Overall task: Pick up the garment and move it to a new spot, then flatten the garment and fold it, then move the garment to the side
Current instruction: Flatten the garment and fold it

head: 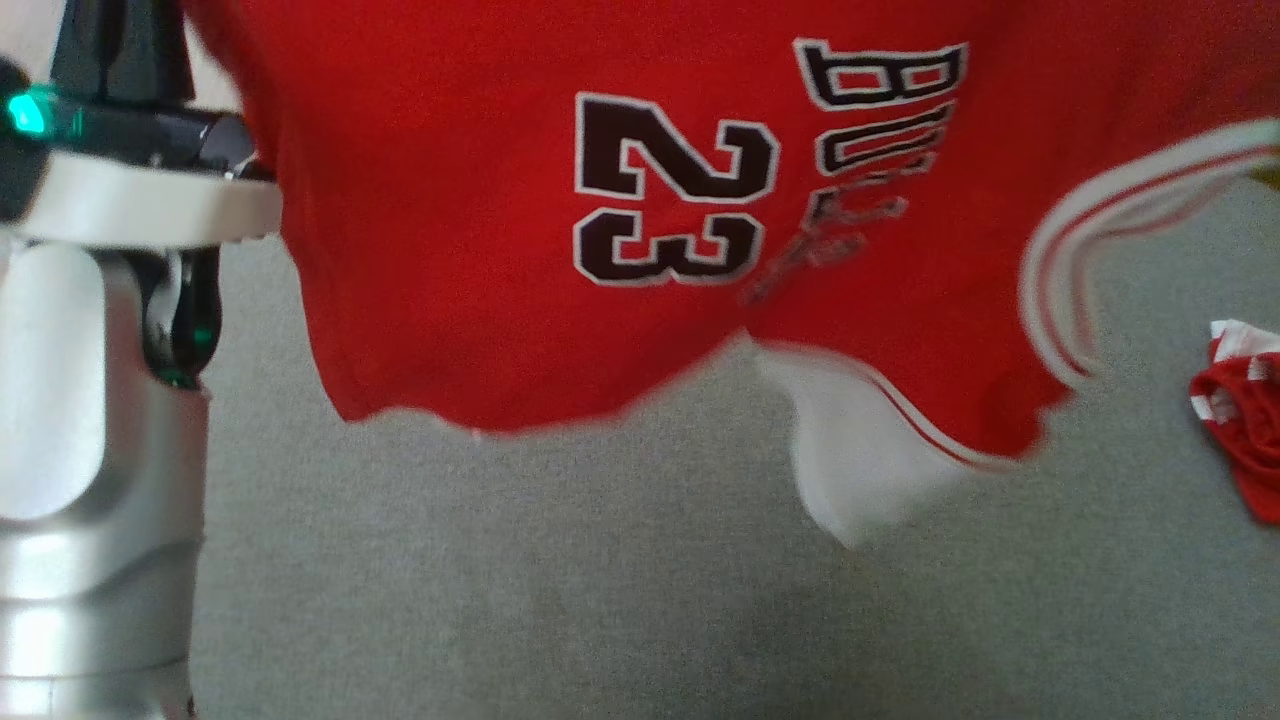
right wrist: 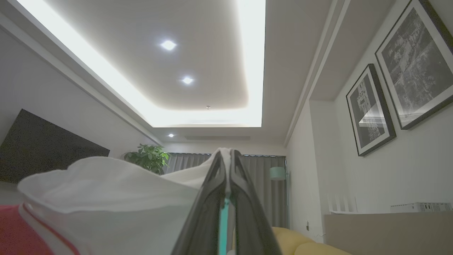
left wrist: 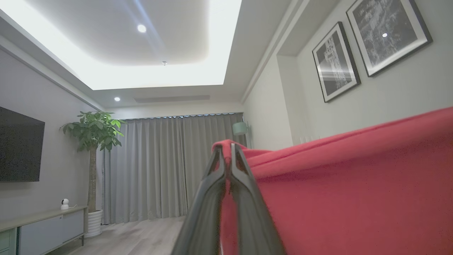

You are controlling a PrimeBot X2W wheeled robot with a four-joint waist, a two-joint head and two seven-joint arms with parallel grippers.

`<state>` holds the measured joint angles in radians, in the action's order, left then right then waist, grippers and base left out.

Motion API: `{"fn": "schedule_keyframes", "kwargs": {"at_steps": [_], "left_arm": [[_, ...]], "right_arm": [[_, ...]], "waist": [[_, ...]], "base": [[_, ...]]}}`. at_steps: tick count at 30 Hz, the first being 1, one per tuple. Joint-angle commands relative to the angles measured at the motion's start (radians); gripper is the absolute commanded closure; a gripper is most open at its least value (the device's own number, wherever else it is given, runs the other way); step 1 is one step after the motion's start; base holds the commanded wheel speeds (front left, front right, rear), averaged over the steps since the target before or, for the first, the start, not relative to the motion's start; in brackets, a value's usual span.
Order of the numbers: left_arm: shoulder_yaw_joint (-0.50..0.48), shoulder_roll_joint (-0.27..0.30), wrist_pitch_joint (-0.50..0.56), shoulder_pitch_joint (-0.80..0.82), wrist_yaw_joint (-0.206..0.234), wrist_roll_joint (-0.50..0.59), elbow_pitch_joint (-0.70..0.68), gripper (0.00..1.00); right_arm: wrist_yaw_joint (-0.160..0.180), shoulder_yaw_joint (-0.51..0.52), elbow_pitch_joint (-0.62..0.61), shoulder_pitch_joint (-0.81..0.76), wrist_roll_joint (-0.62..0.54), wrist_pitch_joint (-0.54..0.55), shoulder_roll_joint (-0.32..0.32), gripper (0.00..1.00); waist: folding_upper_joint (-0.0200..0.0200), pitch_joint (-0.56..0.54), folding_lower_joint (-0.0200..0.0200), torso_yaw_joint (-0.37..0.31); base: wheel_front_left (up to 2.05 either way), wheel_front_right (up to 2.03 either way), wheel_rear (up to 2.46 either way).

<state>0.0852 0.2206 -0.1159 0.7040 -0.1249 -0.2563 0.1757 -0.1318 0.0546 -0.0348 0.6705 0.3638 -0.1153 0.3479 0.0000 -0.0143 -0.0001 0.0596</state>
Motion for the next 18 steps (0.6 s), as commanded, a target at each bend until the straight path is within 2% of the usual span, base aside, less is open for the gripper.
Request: {"fn": "schedule_keyframes", "kwargs": {"at_steps": [1, 8, 12, 18], "left_arm": [[-0.020, 0.047, 0.016, 0.052, -0.003, 0.005, -0.024, 1.00], [0.005, 0.048, 0.067, 0.133, 0.028, 0.036, 0.024, 1.00], [0.014, 0.020, 0.001, 0.208, 0.059, 0.057, 0.109, 1.00], [0.003, 0.012, -0.116, 0.366, 0.109, 0.092, 0.248, 1.00]], "right_arm": [[0.001, -0.020, -0.023, 0.048, -0.007, 0.022, 0.017, 1.00], [0.001, -0.083, 0.078, 0.227, -0.052, 0.073, 0.032, 1.00], [0.001, -0.095, 0.220, 0.344, -0.104, 0.021, 0.022, 1.00], [0.001, -0.060, 0.424, 0.546, -0.185, -0.079, -0.006, 1.00]], "waist": [[0.0000, 0.018, 0.0001, 0.005], [0.0000, 0.158, 0.0001, 0.008], [0.0000, 0.218, 0.0001, 0.012], [0.0000, 0.265, 0.0001, 0.005]], "base": [[0.00, 0.00, 0.00], [0.00, 0.00, 0.00], [0.00, 0.00, 0.00], [0.00, 0.00, 0.00]]}}
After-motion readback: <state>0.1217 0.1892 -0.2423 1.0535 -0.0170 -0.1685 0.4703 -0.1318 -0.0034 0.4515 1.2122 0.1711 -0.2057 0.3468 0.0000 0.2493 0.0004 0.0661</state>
